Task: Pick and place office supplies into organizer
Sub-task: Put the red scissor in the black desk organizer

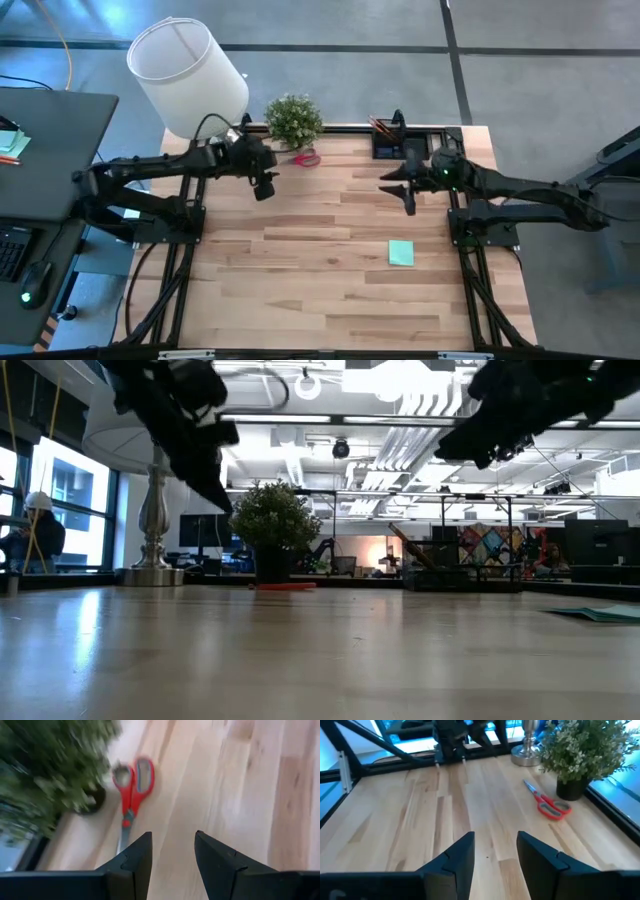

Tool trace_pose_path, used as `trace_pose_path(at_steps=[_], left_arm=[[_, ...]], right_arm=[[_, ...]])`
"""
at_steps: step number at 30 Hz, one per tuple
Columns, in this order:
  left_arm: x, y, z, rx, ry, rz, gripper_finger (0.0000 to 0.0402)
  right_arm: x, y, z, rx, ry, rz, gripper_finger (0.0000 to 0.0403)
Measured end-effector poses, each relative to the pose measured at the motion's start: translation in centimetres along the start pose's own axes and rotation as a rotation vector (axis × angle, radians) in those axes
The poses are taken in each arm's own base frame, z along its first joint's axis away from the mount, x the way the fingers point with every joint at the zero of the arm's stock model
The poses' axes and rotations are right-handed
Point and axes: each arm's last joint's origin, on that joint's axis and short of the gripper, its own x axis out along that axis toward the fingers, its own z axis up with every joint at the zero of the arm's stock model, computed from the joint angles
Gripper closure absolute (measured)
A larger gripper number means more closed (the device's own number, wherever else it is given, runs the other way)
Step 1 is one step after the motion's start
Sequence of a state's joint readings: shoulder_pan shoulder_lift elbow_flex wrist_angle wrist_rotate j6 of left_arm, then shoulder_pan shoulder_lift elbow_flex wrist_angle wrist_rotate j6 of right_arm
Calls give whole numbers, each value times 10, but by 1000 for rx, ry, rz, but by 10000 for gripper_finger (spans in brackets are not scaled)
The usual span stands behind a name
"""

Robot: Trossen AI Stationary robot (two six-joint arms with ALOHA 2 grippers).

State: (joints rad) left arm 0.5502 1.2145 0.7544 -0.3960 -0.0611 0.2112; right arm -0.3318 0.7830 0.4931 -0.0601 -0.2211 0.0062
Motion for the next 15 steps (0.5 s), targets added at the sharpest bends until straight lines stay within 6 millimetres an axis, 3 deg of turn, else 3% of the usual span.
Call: trace_pose_path(at_steps=[8,15], left_arm=[[44,41,-27,-105,208,39,268],[70,51,-31,-84,180,11,268]], right_arm=[[-5,2,-3,-119,-92,1,263],[-5,2,-3,-170,-98,-2,263]])
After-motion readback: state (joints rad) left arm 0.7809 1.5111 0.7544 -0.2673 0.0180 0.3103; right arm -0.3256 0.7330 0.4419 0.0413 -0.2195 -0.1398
